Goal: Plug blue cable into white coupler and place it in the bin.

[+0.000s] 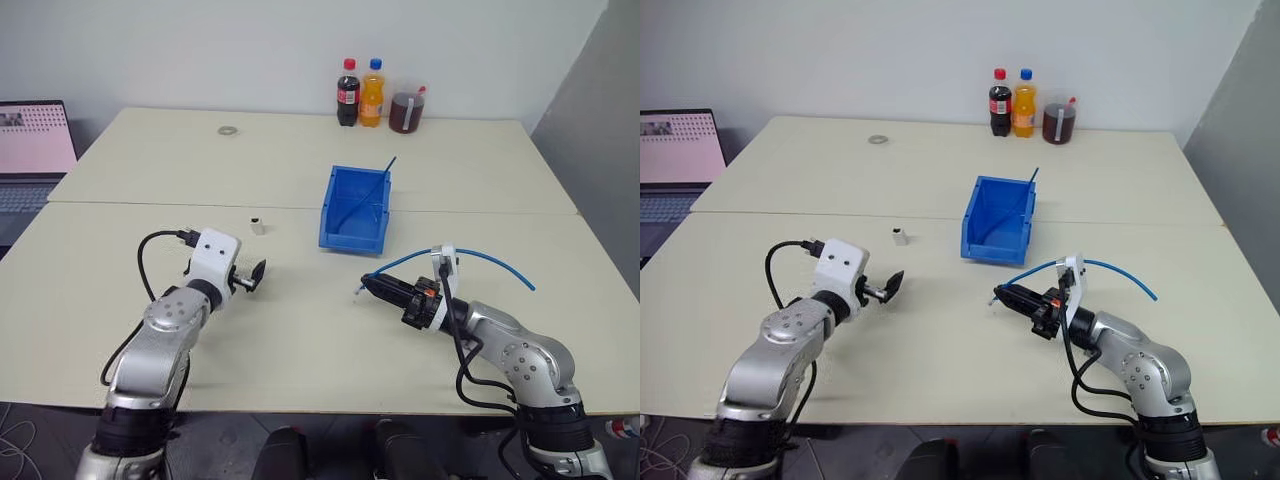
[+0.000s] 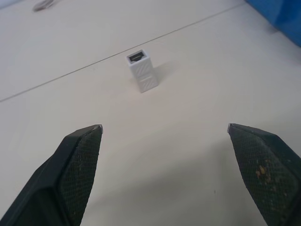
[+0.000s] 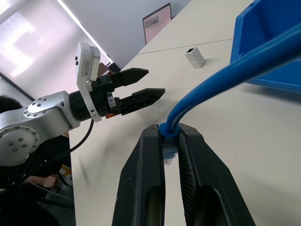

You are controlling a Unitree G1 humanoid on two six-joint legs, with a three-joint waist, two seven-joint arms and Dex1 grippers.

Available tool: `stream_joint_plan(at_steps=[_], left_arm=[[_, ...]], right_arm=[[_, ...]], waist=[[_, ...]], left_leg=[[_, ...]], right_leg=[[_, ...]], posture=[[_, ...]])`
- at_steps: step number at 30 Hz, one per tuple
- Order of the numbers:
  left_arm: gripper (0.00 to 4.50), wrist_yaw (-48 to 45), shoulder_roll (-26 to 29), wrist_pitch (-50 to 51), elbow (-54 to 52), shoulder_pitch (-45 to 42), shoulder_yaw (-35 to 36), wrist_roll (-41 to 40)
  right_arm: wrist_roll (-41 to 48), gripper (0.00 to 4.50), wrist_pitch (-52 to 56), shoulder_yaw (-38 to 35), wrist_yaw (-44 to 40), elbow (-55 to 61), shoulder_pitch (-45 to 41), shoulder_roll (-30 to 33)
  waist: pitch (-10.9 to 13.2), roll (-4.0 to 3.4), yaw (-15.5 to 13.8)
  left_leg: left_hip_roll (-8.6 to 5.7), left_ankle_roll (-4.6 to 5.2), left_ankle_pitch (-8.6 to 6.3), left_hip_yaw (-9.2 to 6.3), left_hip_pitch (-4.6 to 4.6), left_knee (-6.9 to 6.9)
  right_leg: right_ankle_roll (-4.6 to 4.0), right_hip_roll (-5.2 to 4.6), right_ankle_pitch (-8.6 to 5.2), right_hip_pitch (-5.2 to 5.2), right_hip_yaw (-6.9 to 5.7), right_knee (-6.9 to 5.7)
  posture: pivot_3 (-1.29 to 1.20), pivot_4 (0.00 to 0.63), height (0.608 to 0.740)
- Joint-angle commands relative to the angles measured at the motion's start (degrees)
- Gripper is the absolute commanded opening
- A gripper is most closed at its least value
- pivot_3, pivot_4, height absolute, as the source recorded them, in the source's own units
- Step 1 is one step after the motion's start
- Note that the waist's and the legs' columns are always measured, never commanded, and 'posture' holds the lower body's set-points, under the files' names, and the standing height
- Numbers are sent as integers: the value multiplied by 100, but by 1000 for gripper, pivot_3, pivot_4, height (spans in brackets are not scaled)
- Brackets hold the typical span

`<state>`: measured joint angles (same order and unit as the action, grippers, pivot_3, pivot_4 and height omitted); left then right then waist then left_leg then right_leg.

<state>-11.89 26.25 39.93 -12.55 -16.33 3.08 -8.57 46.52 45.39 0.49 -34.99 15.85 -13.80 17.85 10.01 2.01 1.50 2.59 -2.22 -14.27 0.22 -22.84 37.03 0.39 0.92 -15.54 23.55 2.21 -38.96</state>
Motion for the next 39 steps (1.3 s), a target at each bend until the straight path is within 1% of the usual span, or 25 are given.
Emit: stream_joint_plan(at_steps=[1, 5, 10, 16, 22, 32, 35, 39], left_arm=[[4500, 417, -216, 277, 305, -522, 153, 171], [4500, 673, -495, 605, 873, -1044, 212, 203], [4500, 734, -531, 563, 1466, -1474, 157, 335], [4500, 685, -554, 208, 2269, -1890, 59, 463], [4500, 693, -749, -151, 2938, -2135, 26, 541], [4500, 843, -1001, -656, 3902, -2632, 227, 462], [3970, 908, -1037, -754, 4083, -2710, 286, 482], [3092, 1025, -1043, -896, 4278, -2768, 352, 495]], right_arm=[[22, 126, -89, -28, -115, 137, -116, 30], [0, 126, -105, -29, -97, 177, -126, 35], [32, 125, -94, -63, -39, 244, -95, 24], [68, 125, -79, -82, 34, 329, -92, -13], [71, 125, -69, -81, 52, 362, -106, -28], [77, 122, -46, -87, 76, 380, -106, -31], [78, 115, -54, -89, 96, 395, -80, -34], [76, 113, -67, -99, 114, 411, -42, -26]], waist=[[-1, 3, 6], [-1, 3, 10], [0, 3, 29], [0, 3, 21], [-1, 4, 16], [-1, 4, 14], [-1, 4, 15], [-1, 4, 22]], left_leg=[[0, 0, 0, 0, 0, 0], [-4, 0, 0, -2, 1, -2], [-4, 0, 0, -5, 1, -3], [-7, -1, 0, -2, 0, -2], [-5, -1, 0, -3, -1, -3], [-9, -1, 0, 3, -2, -1], [-9, -1, 0, 4, -2, -2], [-9, -1, 0, 4, -1, -2]], right_leg=[[1, 1, 1, 0, 2, 0], [2, 2, 1, 0, 5, 1], [2, 2, 2, 1, 7, 1], [2, 2, 2, 1, 4, 0], [2, 0, 2, 1, 5, 1], [5, 0, 4, 0, 3, 1], [5, 0, 4, 0, 3, 1], [5, 1, 4, 0, 3, 0]], posture=[[0, 150, 740], [0, 150, 740], [0, 150, 740], [0, 150, 740], [0, 150, 740], [0, 150, 740], [0, 150, 740], [0, 150, 740]])
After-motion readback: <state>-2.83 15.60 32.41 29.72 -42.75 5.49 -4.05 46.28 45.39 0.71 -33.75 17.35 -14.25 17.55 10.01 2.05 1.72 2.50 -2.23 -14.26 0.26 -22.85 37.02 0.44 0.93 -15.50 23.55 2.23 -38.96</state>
